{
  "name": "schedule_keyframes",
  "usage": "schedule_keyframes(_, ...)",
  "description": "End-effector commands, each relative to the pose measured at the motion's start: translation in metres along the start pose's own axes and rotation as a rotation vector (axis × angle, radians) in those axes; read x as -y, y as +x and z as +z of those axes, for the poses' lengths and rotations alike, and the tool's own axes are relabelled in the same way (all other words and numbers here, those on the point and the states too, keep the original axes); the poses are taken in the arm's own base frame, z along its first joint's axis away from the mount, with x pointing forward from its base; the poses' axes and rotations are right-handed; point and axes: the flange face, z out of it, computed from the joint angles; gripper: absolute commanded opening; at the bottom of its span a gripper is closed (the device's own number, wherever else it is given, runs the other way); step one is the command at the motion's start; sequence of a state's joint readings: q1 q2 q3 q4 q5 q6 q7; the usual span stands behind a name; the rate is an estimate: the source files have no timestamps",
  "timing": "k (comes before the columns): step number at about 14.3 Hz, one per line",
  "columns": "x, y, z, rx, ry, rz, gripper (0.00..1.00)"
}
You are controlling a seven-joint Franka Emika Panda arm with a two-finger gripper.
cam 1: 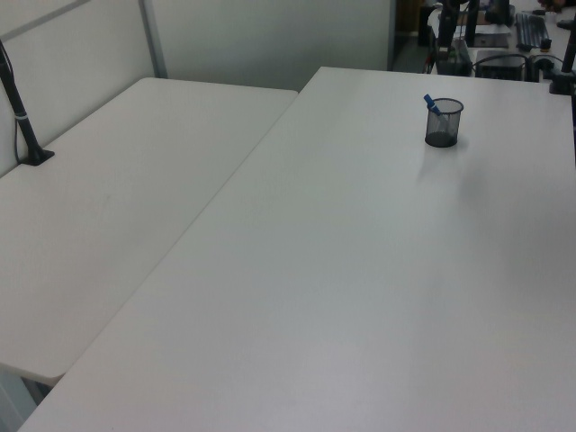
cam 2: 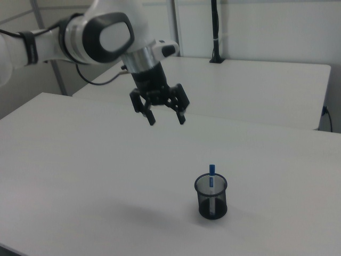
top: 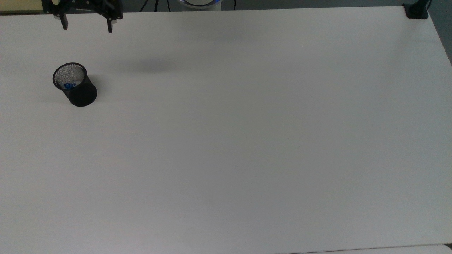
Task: Remove the marker
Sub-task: 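Move the open gripper over the black mesh cup and lower it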
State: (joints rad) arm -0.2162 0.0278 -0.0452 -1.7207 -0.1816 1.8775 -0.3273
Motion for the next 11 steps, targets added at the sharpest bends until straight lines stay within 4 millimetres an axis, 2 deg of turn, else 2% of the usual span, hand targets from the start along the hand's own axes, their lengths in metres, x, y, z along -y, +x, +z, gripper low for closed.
schedule_keyframes(1,-0.018,0.001,0.052,-0.048,-0.036,0.003,1.0)
schedule_keyframes(2,-0.025,0.004,0.068,-0.048,-0.041,0.009,1.0)
schedule_keyframes(5,-0.051,0.004,0.097,-0.079,-0.063,0.043,1.0)
schedule_keyframes(7,-0.06,0.006,0.115,-0.094,-0.064,0.06,1.0)
schedule_keyframes(10,-0.065,0.008,0.141,-0.098,-0.06,0.077,0.86)
schedule_keyframes(11,-0.065,0.008,0.149,-0.095,-0.057,0.078,0.86)
